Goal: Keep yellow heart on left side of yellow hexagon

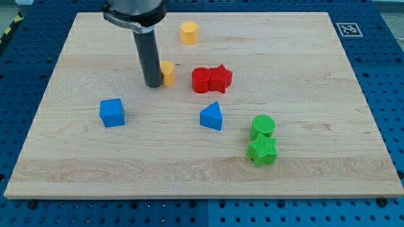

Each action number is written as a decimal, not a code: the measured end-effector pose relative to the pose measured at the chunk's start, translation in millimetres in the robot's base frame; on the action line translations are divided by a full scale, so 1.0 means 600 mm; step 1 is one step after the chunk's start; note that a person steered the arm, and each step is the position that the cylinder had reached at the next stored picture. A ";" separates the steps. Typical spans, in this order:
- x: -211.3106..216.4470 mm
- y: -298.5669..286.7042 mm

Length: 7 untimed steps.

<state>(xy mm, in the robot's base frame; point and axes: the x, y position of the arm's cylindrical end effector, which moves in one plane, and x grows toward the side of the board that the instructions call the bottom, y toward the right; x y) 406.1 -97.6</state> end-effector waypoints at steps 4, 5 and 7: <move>0.052 0.043; -0.040 0.042; -0.147 0.035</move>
<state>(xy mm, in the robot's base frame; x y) 318.0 -76.7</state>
